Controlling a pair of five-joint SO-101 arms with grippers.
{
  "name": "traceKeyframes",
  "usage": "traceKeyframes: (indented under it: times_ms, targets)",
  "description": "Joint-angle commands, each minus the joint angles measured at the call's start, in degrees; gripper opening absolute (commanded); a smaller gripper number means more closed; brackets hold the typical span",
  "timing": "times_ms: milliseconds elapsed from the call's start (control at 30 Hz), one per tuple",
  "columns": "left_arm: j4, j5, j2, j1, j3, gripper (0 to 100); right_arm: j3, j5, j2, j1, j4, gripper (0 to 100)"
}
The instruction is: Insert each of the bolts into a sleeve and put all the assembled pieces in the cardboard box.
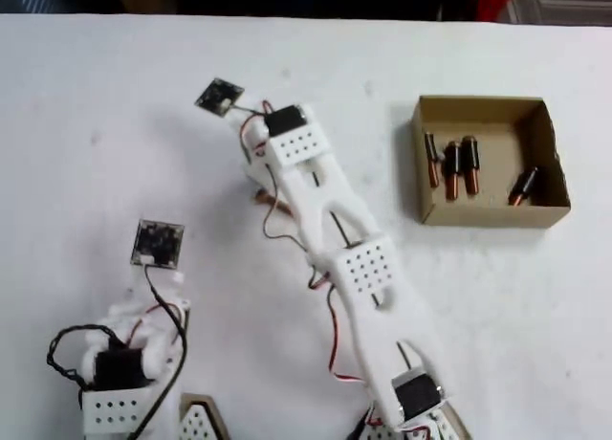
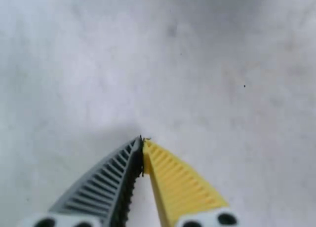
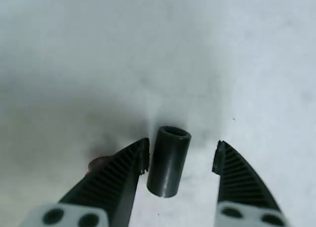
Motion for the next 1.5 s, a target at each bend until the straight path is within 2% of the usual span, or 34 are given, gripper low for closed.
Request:
traceKeyframes:
  times_ms: [0, 167, 267, 567, 733, 1033, 1233, 1467]
  targets:
    - [-1.8, -0.6, -0.6, -0.7, -0.2, 2, -9.3, 0.6, 1.8, 0.6, 2.2, 19.1]
    - [-1.8, -0.6, -0.6, -0.7, -0.2, 2, -13.4, 0.6, 5.8, 2.5, 2.5, 10.2]
    - [-1.8, -0.6, -0.6, -0.7, -0.2, 2, -13.4, 0.6, 6.5, 3.0, 2.9, 8.4]
    - [-1.8, -0.6, -0.6, -0.7, -0.2, 2, -13.5, 0.6, 6.6, 3.4, 7.7, 8.8]
    - [-1.8, -0.6, -0.6, -0.7, -0.2, 2, -13.5, 0.6, 6.5, 3.0, 10.9, 16.4]
    - [-1.8, -0.6, -0.6, -0.7, -0.2, 2, -13.3, 0.6, 7.0, 4.1, 12.2, 16.3]
    - [-1.8, -0.6, -0.6, -0.7, -0.2, 2, -13.0, 0.6, 7.1, 4.0, 12.1, 1.7]
    - [-1.8, -0.6, -0.6, -0.7, -0.2, 2, -15.6, 0.5, 4.8, 4.5, 16.1, 1.6]
